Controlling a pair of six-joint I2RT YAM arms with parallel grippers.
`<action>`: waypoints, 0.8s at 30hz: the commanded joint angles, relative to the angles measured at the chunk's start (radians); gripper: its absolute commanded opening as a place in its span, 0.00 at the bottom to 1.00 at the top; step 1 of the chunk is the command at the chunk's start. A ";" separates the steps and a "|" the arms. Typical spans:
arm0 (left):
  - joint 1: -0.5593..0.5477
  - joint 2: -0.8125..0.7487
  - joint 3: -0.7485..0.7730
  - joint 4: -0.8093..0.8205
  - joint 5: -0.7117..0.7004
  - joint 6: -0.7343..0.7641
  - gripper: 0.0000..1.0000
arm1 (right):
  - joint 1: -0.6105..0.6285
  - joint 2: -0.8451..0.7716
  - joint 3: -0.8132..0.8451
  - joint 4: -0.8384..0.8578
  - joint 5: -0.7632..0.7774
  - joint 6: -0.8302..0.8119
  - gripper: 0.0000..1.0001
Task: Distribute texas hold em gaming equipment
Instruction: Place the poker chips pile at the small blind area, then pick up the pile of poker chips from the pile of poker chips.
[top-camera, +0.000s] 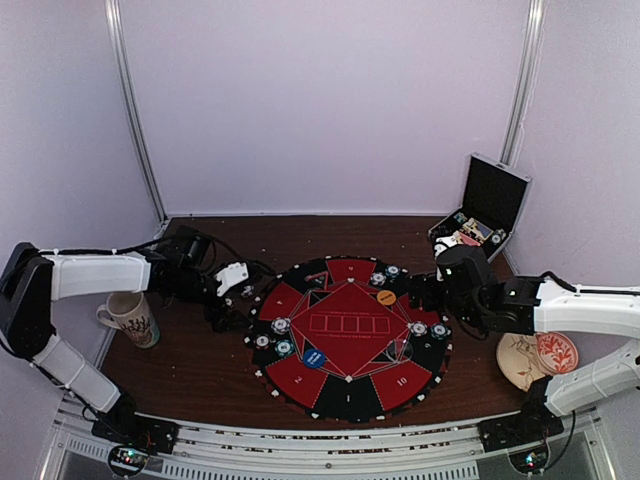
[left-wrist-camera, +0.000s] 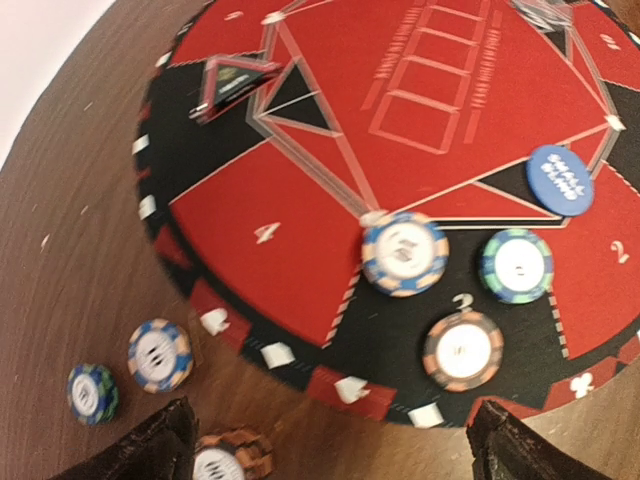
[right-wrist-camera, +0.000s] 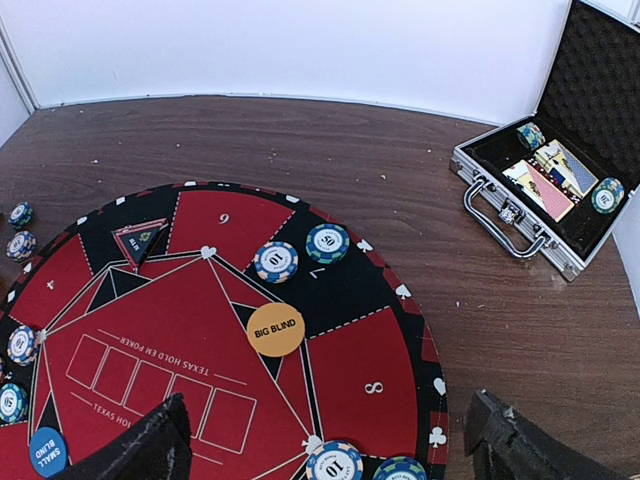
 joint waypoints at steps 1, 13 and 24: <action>0.082 -0.013 0.036 0.017 0.019 -0.055 0.98 | 0.004 -0.003 -0.011 0.007 0.025 -0.004 0.96; 0.145 0.076 0.068 0.020 -0.053 -0.089 0.97 | 0.004 -0.001 -0.010 0.006 0.024 -0.004 0.96; 0.166 0.137 0.082 0.044 -0.090 -0.098 0.92 | 0.004 -0.002 -0.010 0.006 0.022 -0.003 0.96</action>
